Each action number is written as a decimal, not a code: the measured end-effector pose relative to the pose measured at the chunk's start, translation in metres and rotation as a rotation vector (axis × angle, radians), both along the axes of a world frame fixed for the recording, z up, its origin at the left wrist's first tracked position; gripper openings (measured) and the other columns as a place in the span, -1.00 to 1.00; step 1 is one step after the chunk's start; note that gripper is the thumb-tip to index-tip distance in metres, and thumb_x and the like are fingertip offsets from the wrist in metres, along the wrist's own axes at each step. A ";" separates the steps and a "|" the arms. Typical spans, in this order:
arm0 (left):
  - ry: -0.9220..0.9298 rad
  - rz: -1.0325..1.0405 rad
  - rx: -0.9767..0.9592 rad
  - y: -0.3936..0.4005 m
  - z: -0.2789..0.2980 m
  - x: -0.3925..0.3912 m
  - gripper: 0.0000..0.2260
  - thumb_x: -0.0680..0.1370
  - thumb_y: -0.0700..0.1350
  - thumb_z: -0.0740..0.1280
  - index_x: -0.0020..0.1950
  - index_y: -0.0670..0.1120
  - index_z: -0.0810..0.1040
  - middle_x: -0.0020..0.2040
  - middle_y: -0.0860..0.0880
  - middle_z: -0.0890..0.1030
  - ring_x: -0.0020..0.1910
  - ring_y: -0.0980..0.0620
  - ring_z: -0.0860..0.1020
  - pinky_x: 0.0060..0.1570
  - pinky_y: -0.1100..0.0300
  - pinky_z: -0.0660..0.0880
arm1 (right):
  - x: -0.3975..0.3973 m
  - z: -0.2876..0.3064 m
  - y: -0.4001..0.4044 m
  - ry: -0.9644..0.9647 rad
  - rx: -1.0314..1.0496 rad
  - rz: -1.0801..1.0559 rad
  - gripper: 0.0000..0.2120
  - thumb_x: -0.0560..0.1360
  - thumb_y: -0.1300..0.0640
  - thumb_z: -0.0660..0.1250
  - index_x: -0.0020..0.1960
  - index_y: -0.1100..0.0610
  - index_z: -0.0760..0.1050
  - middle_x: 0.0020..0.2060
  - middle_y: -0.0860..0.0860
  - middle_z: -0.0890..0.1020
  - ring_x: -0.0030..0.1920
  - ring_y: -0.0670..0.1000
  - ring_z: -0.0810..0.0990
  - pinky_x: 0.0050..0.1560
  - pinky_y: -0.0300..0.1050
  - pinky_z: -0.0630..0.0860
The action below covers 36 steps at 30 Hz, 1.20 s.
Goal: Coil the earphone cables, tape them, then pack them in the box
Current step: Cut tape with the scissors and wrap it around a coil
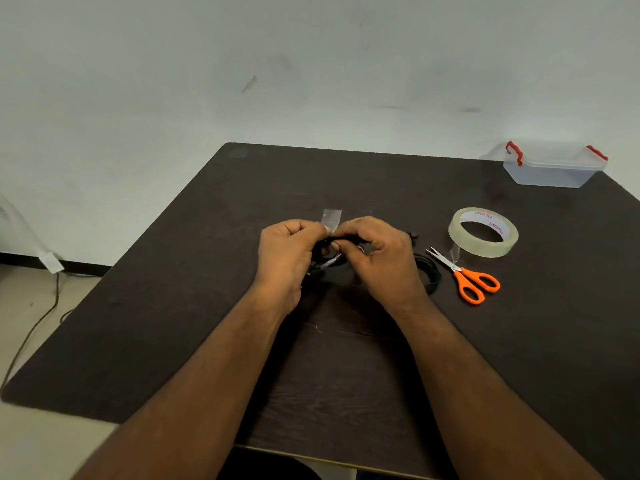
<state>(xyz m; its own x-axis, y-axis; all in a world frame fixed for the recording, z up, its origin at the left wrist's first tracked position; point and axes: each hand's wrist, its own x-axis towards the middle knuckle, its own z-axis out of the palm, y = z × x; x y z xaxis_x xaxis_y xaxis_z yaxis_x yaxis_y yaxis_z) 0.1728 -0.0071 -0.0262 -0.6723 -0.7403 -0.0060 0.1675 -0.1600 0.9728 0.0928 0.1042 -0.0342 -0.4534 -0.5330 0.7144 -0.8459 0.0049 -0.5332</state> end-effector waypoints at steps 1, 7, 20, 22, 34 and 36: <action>0.022 0.008 0.034 -0.001 0.000 0.000 -0.81 0.39 -0.33 0.42 -0.03 -0.15 0.58 -0.27 -0.13 0.61 -0.34 -0.03 0.59 -0.30 0.13 0.56 | 0.000 0.000 0.001 -0.002 0.009 -0.005 -0.73 0.39 0.33 0.48 0.09 0.23 0.62 -0.08 0.06 0.67 -0.05 -0.06 0.63 0.05 -0.28 0.53; 0.008 0.117 -0.300 -0.002 -0.001 0.002 -0.57 0.39 -0.31 0.48 0.06 0.08 0.42 0.14 -0.06 0.45 -0.26 0.04 0.55 -0.24 0.14 0.57 | -0.001 0.000 -0.001 0.024 0.021 -0.022 -0.76 0.42 0.35 0.44 0.08 0.22 0.65 -0.11 0.09 0.67 -0.09 -0.05 0.62 0.00 -0.36 0.50; 0.026 -0.036 -1.018 -0.010 -0.009 0.002 -0.69 0.46 -0.22 0.47 0.20 -0.12 0.59 0.11 -0.05 0.58 0.06 0.16 0.54 0.07 0.42 0.44 | -0.006 0.000 0.002 0.002 0.041 -0.036 -0.85 0.50 0.34 0.36 0.05 0.27 0.62 -0.13 0.12 0.61 -0.11 -0.01 0.58 -0.05 -0.31 0.48; 0.021 -0.026 -1.058 -0.010 -0.009 0.001 -0.77 0.48 -0.23 0.44 0.13 -0.14 0.63 0.03 0.00 0.64 0.03 0.28 0.54 0.04 0.49 0.40 | -0.007 0.000 0.002 -0.019 0.061 -0.017 -0.83 0.51 0.35 0.33 0.08 0.25 0.61 -0.12 0.12 0.59 -0.10 0.01 0.56 -0.05 -0.23 0.49; -0.270 -0.061 -0.996 -0.018 -0.014 -0.003 -0.99 0.51 -0.12 0.41 -0.11 -0.03 0.62 -0.03 0.01 0.58 0.02 -0.01 0.53 0.04 0.07 0.43 | -0.016 0.001 0.006 -0.185 0.103 0.017 -0.66 0.43 0.32 0.44 0.19 0.18 0.58 -0.06 0.03 0.67 -0.08 -0.14 0.61 0.02 -0.35 0.52; -0.247 -0.112 -0.781 -0.016 -0.014 -0.003 -0.91 0.53 -0.15 0.39 -0.17 0.00 0.57 -0.04 0.02 0.54 -0.02 0.08 0.53 0.01 0.14 0.43 | -0.016 0.002 0.007 -0.104 0.126 0.005 -0.66 0.41 0.33 0.45 0.18 0.19 0.59 -0.01 0.04 0.67 -0.02 -0.09 0.62 0.06 -0.35 0.51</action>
<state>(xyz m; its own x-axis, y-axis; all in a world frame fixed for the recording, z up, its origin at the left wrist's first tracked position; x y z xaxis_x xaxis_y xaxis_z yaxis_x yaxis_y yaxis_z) 0.1700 -0.0236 -0.0398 -0.7889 -0.5213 0.3253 -0.0425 0.5745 0.8174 0.0767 0.1113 -0.0323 -0.5184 -0.6182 0.5908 -0.7862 0.0729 -0.6136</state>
